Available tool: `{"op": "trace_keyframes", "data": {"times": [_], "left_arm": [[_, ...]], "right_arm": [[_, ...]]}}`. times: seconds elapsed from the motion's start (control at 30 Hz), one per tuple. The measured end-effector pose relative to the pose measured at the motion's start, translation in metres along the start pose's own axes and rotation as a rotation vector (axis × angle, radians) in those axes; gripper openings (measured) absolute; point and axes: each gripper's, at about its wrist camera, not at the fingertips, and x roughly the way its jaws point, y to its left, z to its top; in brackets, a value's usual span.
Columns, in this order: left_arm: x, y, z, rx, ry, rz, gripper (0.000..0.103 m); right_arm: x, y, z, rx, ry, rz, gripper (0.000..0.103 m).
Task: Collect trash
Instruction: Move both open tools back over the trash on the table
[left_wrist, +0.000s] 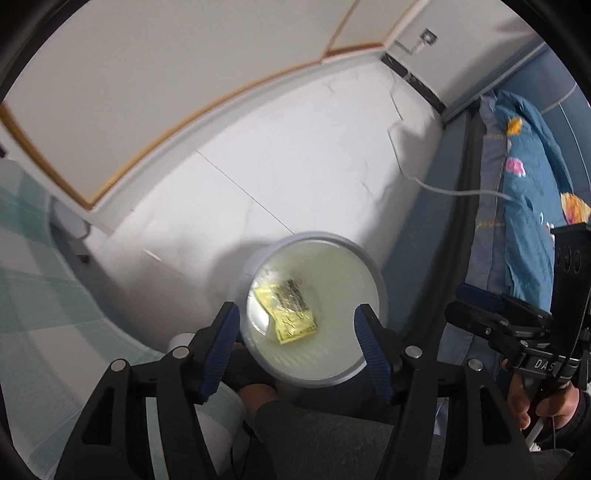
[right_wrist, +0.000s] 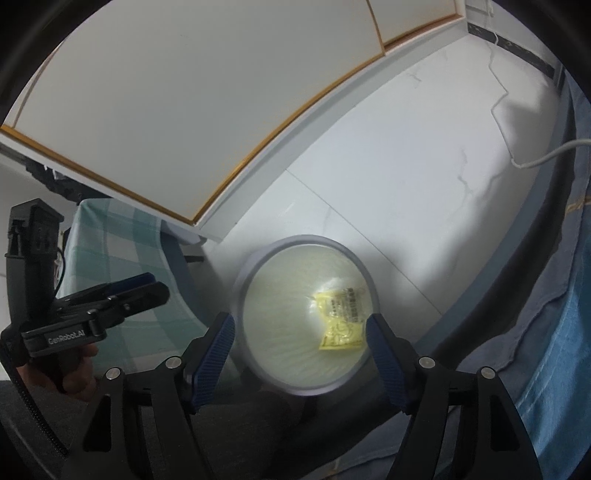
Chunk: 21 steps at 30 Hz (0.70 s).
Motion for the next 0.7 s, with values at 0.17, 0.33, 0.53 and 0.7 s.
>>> {"op": "trace_keyframes", "data": {"times": [0.17, 0.33, 0.53, 0.7], "left_arm": [[-0.032, 0.005, -0.004, -0.030, -0.091, 0.054, 0.061], [-0.064, 0.013, -0.010, -0.060, -0.192, 0.083, 0.061], [-0.104, 0.017, -0.024, -0.096, -0.316, 0.130, 0.061], [-0.138, 0.032, -0.041, -0.139, -0.416, 0.169, 0.061]], "right_arm": [[-0.020, 0.018, 0.001, -0.042, -0.053, 0.000, 0.076], [-0.047, 0.042, 0.002, -0.107, -0.122, -0.006, 0.076], [-0.086, 0.080, 0.004, -0.187, -0.247, 0.002, 0.076], [-0.115, 0.121, 0.005, -0.284, -0.331, 0.026, 0.076]]}}
